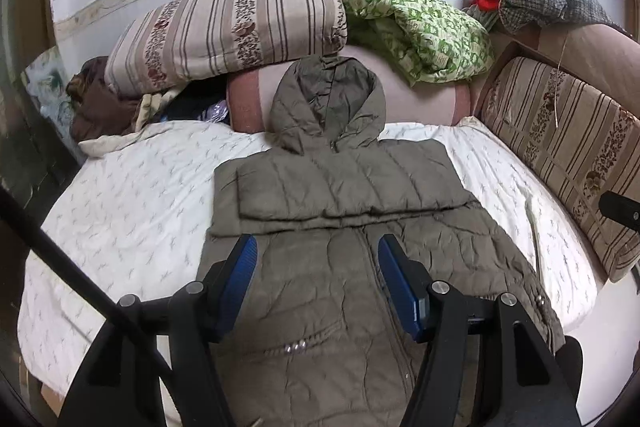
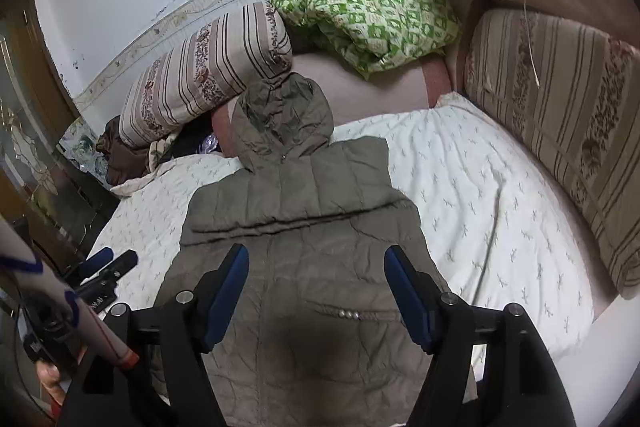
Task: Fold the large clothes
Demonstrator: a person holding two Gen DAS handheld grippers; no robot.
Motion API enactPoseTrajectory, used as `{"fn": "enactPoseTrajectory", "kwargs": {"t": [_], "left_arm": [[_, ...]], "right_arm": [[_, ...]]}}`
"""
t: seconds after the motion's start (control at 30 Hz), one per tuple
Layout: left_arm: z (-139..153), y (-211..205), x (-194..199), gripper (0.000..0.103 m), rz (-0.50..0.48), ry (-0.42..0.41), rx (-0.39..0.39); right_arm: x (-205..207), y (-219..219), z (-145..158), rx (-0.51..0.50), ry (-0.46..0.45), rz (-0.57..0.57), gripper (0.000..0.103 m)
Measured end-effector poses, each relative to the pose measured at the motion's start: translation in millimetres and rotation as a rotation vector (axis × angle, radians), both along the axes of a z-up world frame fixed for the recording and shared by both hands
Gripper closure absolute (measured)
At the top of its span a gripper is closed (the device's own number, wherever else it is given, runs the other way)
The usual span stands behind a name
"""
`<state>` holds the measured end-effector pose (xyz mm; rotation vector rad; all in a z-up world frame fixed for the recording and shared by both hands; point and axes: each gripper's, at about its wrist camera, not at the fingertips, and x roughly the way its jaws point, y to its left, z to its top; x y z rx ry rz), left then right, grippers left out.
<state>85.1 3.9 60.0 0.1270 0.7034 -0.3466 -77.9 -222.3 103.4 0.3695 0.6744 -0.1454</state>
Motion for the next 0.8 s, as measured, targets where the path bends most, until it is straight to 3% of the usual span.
{"fn": "enactPoseTrajectory", "kwargs": {"t": [0.2,0.47,0.53,0.63,0.8], "left_arm": [[-15,-12,31,0.040,0.009,-0.061,0.031],[-74,26,89,0.040,0.176,-0.109,0.106],[-89,35,104,0.040,0.204,-0.064,0.121],[-103,48,124,0.040,0.207,0.032,0.068],[-106,45,122,0.040,0.148,0.067,0.019]], "right_arm": [[42,25,-10,-0.047,0.080,0.014,0.028],[123,43,-33,-0.105,0.158,0.028,0.028],[153,43,-42,-0.111,0.187,0.024,0.028],[207,41,-62,-0.112,0.228,0.011,0.029],[291,46,-118,-0.124,0.317,-0.004,0.036]]}}
